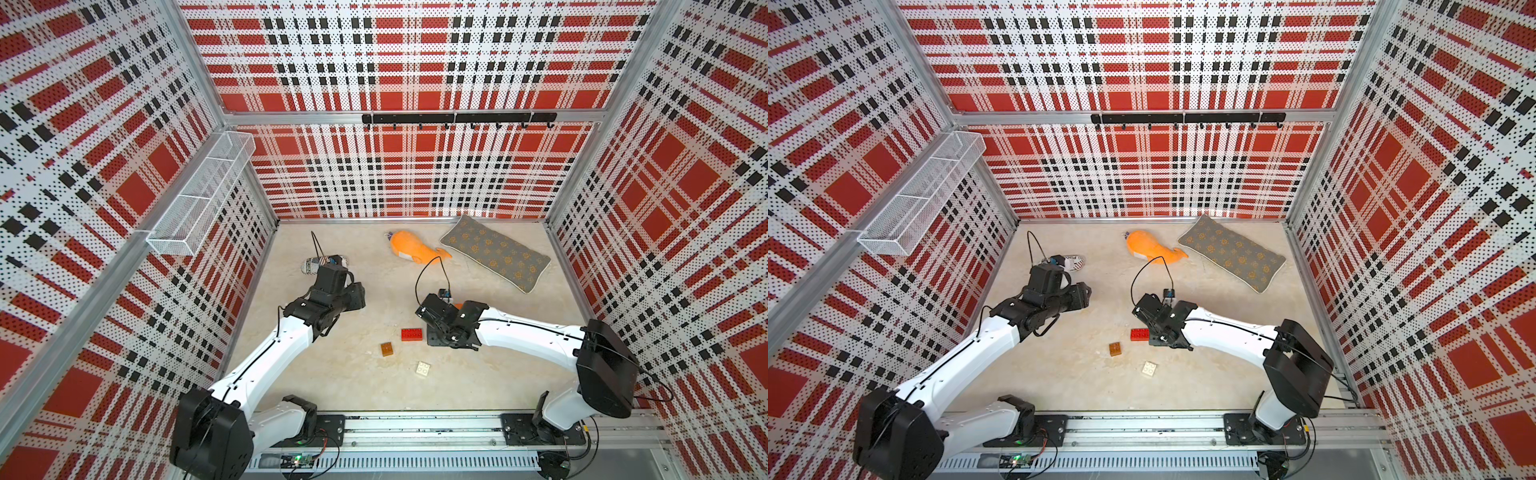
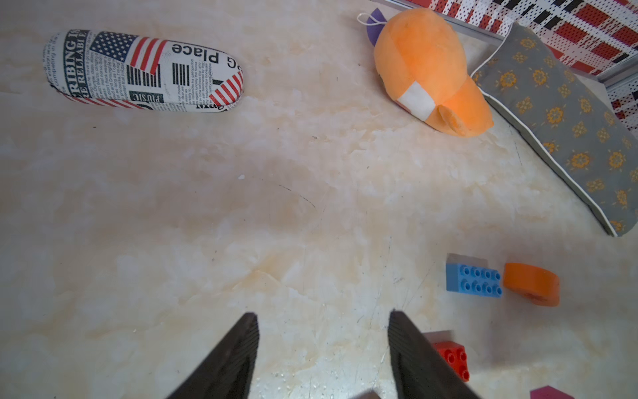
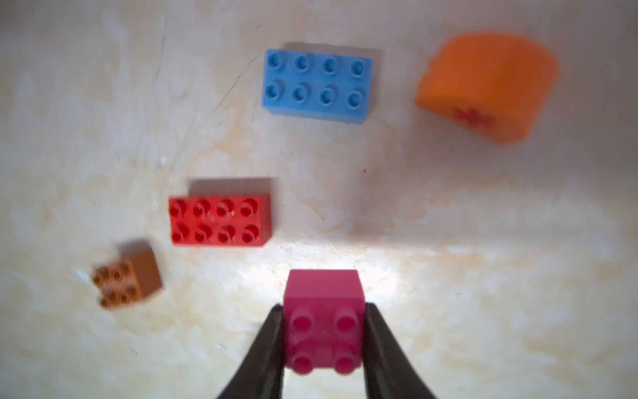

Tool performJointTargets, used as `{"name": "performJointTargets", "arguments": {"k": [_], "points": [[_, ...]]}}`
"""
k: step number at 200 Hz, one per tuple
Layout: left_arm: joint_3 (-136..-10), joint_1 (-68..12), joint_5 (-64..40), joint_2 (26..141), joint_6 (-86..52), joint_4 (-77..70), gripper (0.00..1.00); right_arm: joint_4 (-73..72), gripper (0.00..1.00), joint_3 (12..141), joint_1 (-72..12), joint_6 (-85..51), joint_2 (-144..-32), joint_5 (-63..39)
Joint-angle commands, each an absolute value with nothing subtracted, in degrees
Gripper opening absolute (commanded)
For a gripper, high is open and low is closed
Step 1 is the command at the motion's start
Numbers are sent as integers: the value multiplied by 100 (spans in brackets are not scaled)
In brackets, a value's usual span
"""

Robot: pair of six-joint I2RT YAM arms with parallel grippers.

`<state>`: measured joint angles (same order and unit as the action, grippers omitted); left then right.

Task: Assemble an ice cream with lego
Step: Pick up the lego brick from the center of the board, then assemble the lego brick with the lego brick.

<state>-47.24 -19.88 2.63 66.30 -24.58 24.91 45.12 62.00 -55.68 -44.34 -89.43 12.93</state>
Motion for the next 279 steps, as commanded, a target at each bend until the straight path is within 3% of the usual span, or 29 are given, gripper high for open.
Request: {"name": "performJointTargets", "arguments": {"k": [1,77,178,279], "points": [[-4688,-1878,79,6440,-2354,2329,64,5136,20,6350,-5728,-1637,-8787,966],[-4676,-1768,-204,6342,-2294,2180,64,5232,19,6783,-6199,-184,-9320,871],[-4582,-1237,-318,6125,-2347,2066,65,4484,20,6658,-6715,-882,-9654,598],[-4556,-1029,-413,6187,-2383,2042,64,4632,20,6472,-6759,-847,-9642,506]]}}
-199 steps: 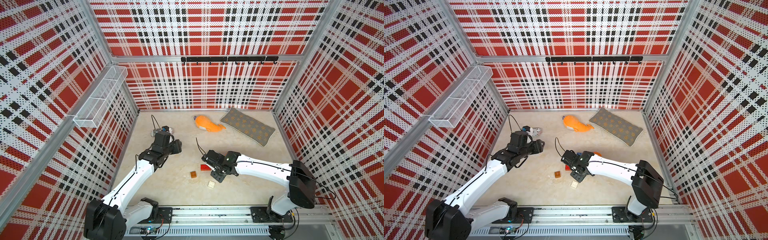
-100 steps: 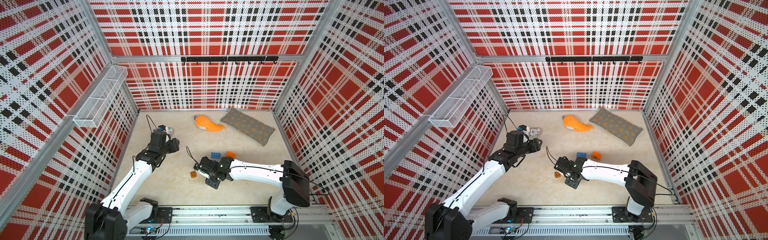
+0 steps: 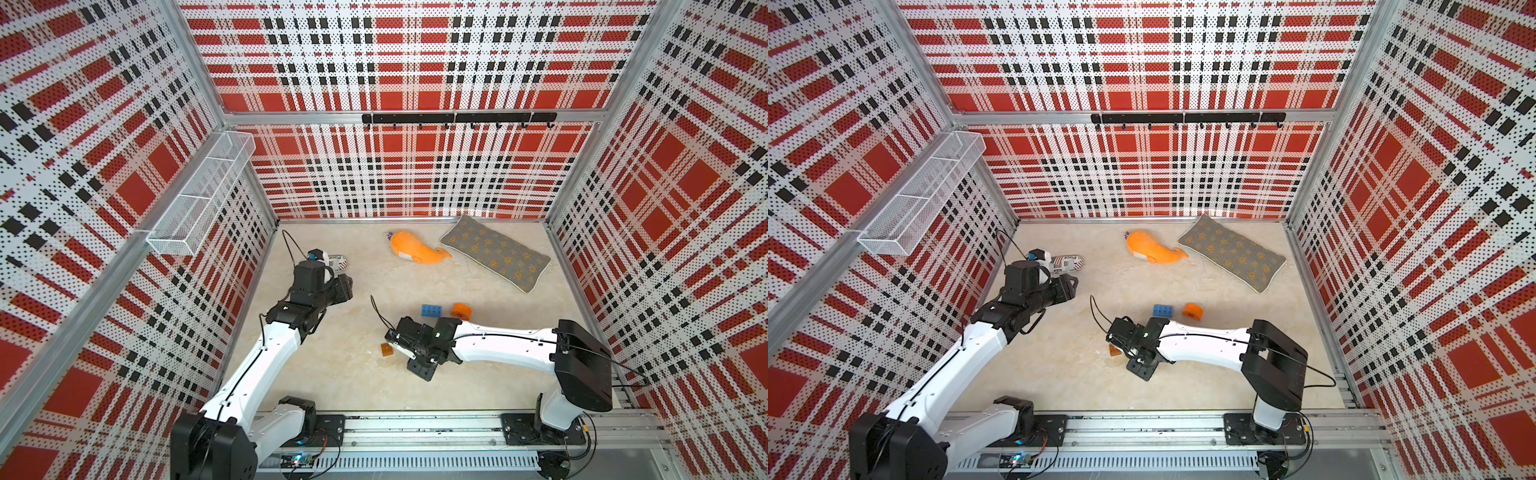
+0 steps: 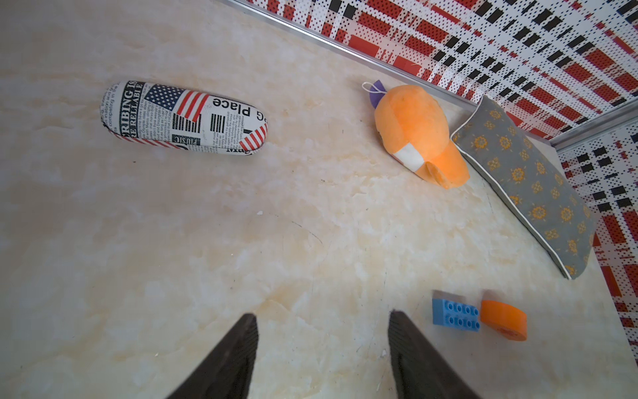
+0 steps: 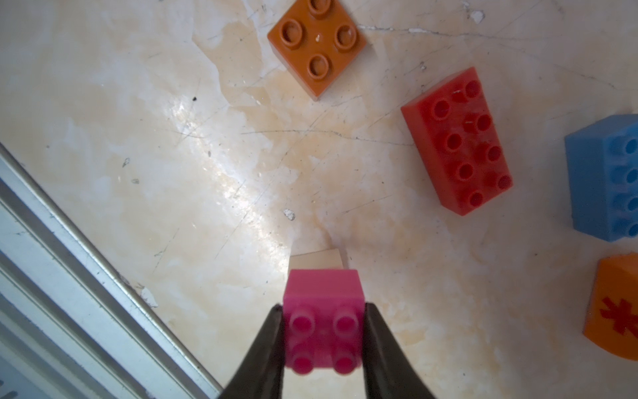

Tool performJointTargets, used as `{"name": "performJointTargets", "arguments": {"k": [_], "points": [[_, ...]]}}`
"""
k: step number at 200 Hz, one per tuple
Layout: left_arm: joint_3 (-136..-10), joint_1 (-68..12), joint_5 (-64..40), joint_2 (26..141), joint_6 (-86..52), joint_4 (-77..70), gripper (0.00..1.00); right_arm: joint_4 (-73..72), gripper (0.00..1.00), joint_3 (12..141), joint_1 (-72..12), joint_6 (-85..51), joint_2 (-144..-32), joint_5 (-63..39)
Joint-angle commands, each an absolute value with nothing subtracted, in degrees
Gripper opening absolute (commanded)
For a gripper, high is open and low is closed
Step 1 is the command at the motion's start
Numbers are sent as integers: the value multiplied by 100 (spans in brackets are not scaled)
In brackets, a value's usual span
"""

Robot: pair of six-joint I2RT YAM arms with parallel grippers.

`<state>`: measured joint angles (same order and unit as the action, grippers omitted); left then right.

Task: Assemble an ice cream with lego
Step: Assemble the lego brick with the lego brick.

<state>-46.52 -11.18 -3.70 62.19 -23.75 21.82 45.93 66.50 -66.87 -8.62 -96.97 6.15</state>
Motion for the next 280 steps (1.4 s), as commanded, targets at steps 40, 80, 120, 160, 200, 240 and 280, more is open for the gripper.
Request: {"name": "performJointTargets", "arguments": {"k": [40,80,120,160,200,240,280], "points": [[-4553,-993,-439,6205,-2396,2036,65,4549,20,6355,-6768,-602,-9641,736],[-4542,-972,-441,6187,-2391,2017,65,4444,20,6283,-6768,-451,-9642,819],[-4542,-954,-466,6196,-2393,2009,65,4393,20,6171,-6768,-396,-9624,756],[-4544,-924,-493,6205,-2395,1996,65,4308,20,6039,-6768,-446,-9572,668],[-4535,-917,-524,6232,-2391,2001,65,4129,20,5913,-6768,-651,-9620,577],[-4536,-916,-572,6327,-2393,2000,65,3819,20,5663,-6767,-869,-9660,194],[-4524,-913,-571,6328,-2400,1995,65,3634,20,5538,-6752,-854,-9769,-132]]}}
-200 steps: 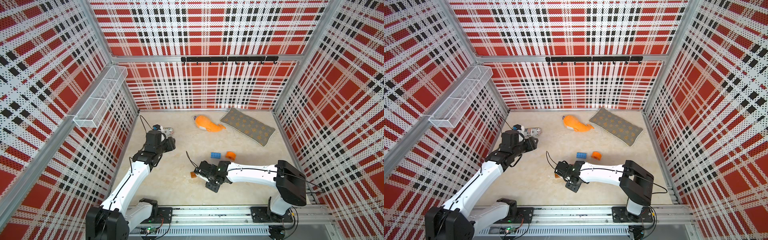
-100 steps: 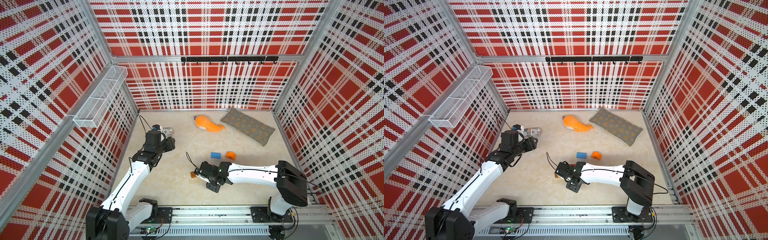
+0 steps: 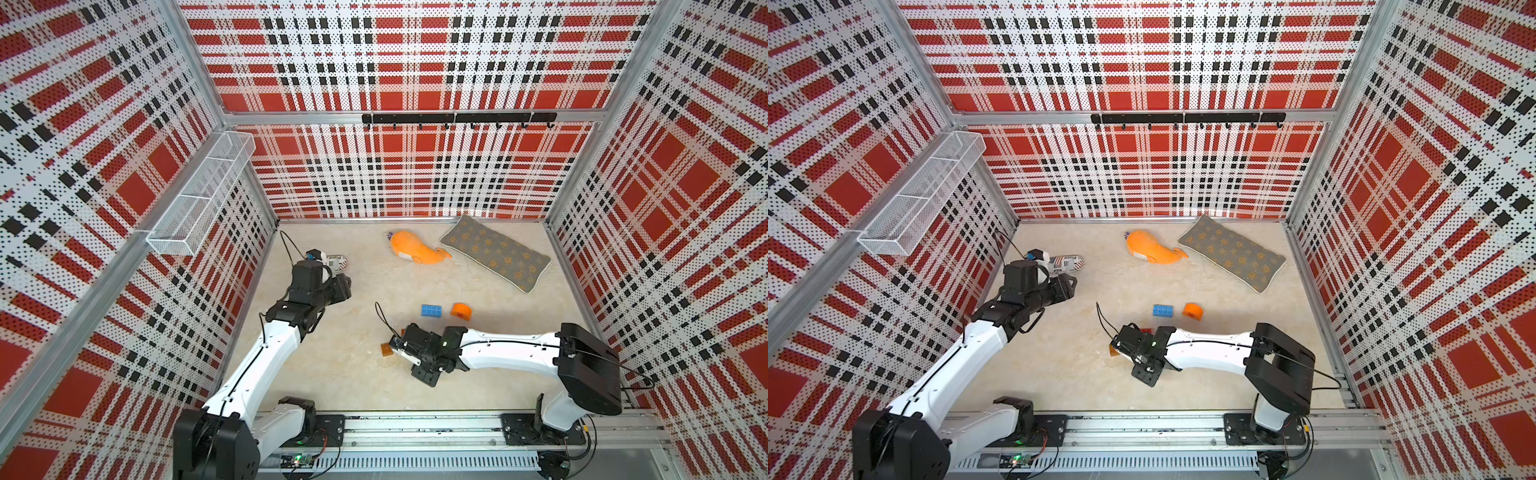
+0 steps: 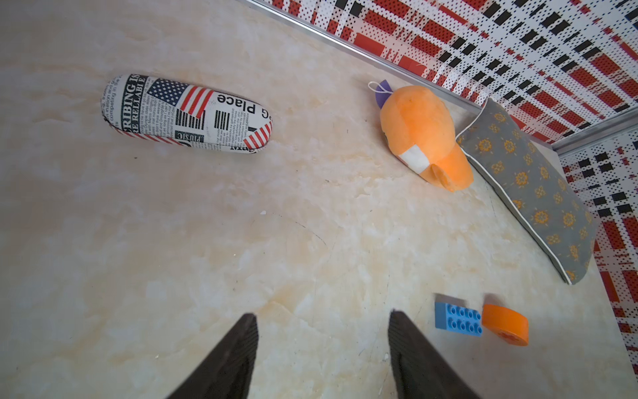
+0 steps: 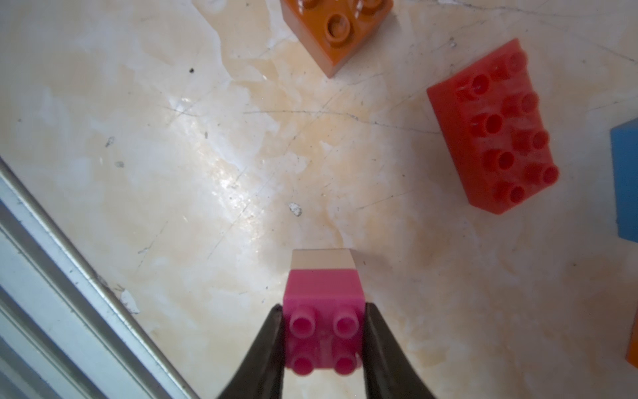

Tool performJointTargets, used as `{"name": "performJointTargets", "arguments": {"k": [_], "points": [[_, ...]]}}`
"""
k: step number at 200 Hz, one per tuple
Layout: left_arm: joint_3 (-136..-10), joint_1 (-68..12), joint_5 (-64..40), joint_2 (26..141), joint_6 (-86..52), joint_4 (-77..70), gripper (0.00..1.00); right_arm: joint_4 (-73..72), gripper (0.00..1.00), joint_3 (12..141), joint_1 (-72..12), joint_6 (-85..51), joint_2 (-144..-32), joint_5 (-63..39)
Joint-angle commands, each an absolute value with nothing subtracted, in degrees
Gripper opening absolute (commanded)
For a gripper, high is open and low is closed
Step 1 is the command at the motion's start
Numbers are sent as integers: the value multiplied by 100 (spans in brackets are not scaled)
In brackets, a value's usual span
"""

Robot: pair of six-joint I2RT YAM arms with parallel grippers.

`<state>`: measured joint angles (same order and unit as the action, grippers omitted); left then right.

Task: Assemble an ice cream with lego
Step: Assemble the lego brick with the lego brick.

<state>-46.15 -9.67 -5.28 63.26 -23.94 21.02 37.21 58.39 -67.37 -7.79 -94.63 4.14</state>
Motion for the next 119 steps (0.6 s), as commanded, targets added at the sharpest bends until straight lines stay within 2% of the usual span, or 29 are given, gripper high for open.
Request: {"name": "performJointTargets", "arguments": {"k": [1,65,119], "points": [[-4525,-918,-576,6328,-2400,2000,65,3632,20,5538,-6751,-853,-9776,-141],[-4509,-929,-611,6354,-2413,1995,65,3636,20,5537,-6340,-738,-10070,-523],[-4488,-923,-627,6346,-2408,1999,65,4098,18,5801,-6275,-1173,-10415,-34]]}}
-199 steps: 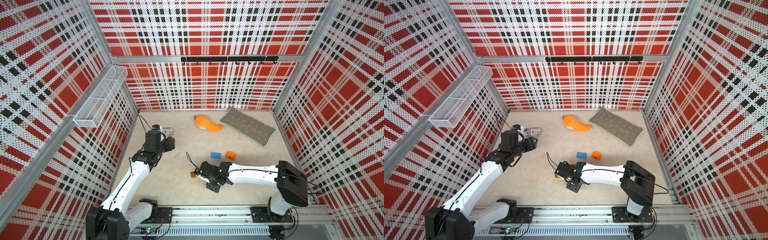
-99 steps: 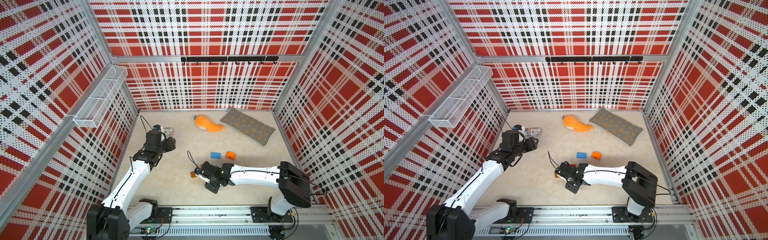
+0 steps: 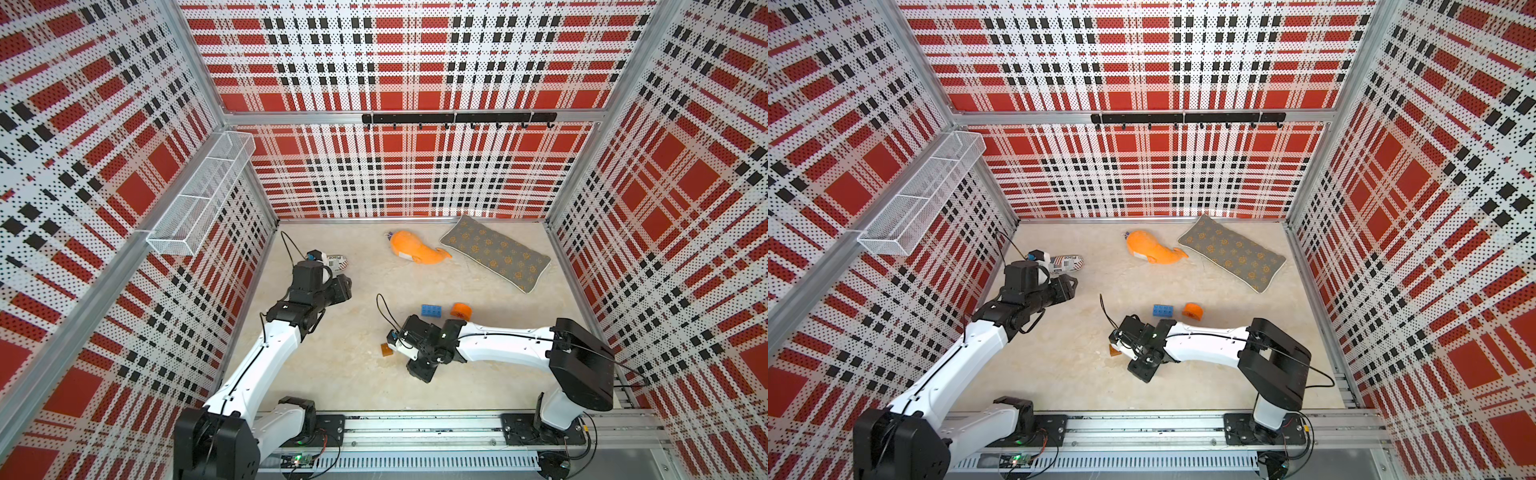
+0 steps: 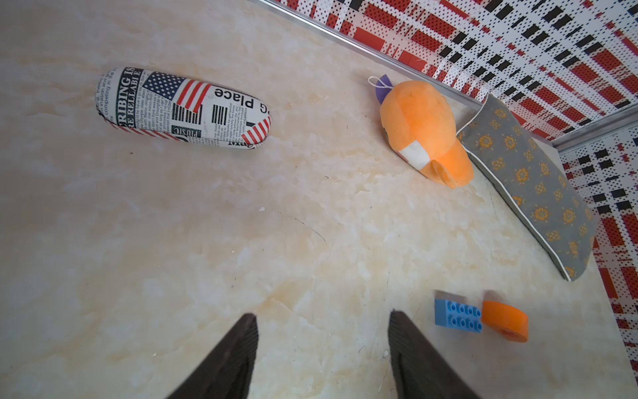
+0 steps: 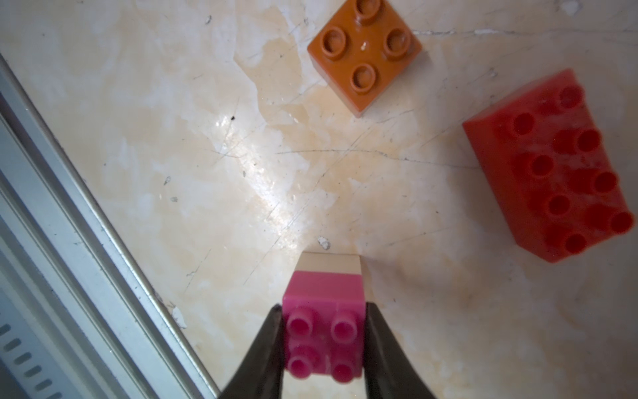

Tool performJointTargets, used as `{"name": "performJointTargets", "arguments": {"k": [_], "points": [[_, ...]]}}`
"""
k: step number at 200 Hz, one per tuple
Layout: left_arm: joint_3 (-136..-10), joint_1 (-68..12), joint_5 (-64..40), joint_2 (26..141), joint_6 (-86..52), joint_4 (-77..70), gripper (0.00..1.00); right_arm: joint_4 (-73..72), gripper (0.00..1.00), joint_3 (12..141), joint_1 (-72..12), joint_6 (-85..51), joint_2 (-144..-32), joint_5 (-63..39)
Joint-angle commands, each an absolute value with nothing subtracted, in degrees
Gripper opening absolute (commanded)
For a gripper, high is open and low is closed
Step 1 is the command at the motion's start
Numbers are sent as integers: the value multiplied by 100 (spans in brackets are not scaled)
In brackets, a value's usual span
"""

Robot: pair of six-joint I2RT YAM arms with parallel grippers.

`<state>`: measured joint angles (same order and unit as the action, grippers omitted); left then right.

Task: Assemble an ice cream with lego
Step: Assemble the lego brick with the lego brick.

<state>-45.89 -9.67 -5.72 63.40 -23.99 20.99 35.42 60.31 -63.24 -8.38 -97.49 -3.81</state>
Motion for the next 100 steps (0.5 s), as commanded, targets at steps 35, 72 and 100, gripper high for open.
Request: {"name": "performJointTargets", "arguments": {"k": [35,72,100], "points": [[-4491,-930,-601,6293,-2416,1999,65,4819,17,6304,-6281,-2329,-10406,788],[-4489,-975,-566,6258,-2424,1996,65,5968,20,7220,-6284,-4204,-10357,1680],[-4491,-988,-510,6240,-2425,2003,65,5803,20,7374,-6285,-5034,-10317,1447]]}}
